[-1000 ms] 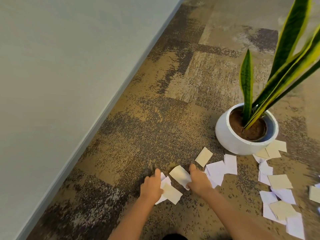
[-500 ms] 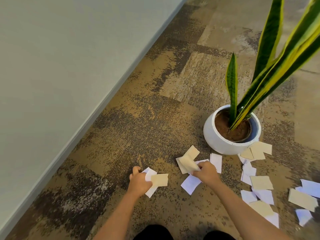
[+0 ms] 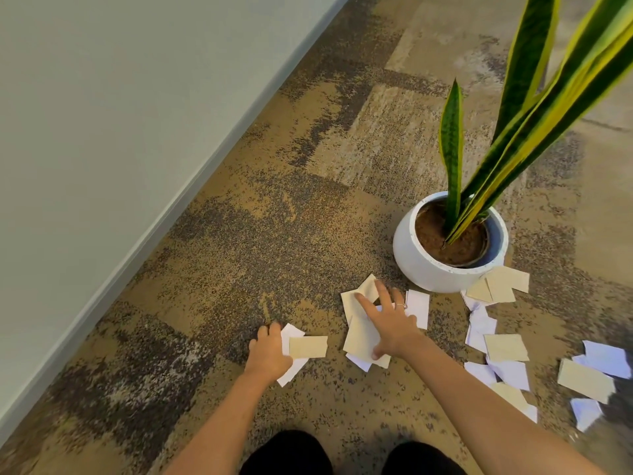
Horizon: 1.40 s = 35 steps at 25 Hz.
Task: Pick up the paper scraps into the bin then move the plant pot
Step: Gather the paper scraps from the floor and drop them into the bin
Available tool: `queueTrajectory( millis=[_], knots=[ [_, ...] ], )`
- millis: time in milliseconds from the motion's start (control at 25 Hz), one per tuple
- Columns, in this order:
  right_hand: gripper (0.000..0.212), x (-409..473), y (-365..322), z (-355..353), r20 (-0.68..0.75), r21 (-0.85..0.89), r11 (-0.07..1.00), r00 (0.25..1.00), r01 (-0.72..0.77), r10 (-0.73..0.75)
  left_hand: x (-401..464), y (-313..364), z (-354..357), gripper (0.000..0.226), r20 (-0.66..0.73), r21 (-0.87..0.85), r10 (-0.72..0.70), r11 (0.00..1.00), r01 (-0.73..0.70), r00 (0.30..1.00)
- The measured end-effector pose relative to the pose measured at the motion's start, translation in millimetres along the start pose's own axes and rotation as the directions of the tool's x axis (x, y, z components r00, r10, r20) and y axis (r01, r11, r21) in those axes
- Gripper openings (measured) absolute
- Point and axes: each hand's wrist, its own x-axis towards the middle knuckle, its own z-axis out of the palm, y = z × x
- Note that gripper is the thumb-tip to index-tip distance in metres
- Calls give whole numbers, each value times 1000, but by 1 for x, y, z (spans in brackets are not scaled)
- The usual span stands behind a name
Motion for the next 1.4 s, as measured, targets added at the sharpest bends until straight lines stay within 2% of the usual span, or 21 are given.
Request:
queueTrajectory(
  millis=[80,160,200,320,480,600,760,880,960,1040,1120,1200,1280,1400],
  knots=[
    [133,6,-4,-3,16,-95,994,998,59,-58,-4,1,1,101,71,-44,50,998,-47,996],
    [136,13,-8,-8,48,-147,985,995,93,-87,-6,4,0,118,112,-34,98,995,-95,989],
    [137,17,-9,-8,76,-153,983,993,105,-94,-5,5,0,115,120,-39,119,993,-115,986],
    [136,22,-13,-4,145,-158,982,986,106,-83,-2,13,7,83,91,-37,158,987,-155,983],
    [117,18,-14,10,60,-155,983,994,94,-86,-3,21,27,46,-58,-102,50,993,-56,997],
    [90,16,-13,12,-28,-162,984,997,70,-75,-4,29,33,46,-135,-202,-36,979,8,990],
    [59,14,-8,11,-14,-43,995,995,93,-94,4,40,31,76,-103,-366,-152,925,105,983],
    [41,10,-2,12,-75,13,990,988,139,-138,4,50,31,59,-35,-446,-164,885,132,986],
    [35,7,3,11,-143,144,980,983,135,-115,1,54,28,43,-16,-505,-189,849,155,982],
    [33,-1,11,6,-188,279,954,981,107,-55,-4,57,26,36,20,-636,-197,754,164,980],
    [31,-14,24,0,-248,418,906,968,65,45,-11,66,19,36,50,-769,-192,618,161,980],
    [32,-31,37,-9,-293,590,807,935,14,198,-16,82,13,35,70,-843,-142,521,134,987],
    [37,-53,51,-19,-294,760,650,884,-15,364,-30,112,4,34,76,-877,-49,472,90,996],
    [47,-87,71,-37,-236,889,457,819,-37,523,-52,163,-7,37,64,-903,101,430,14,993]
  ],
)
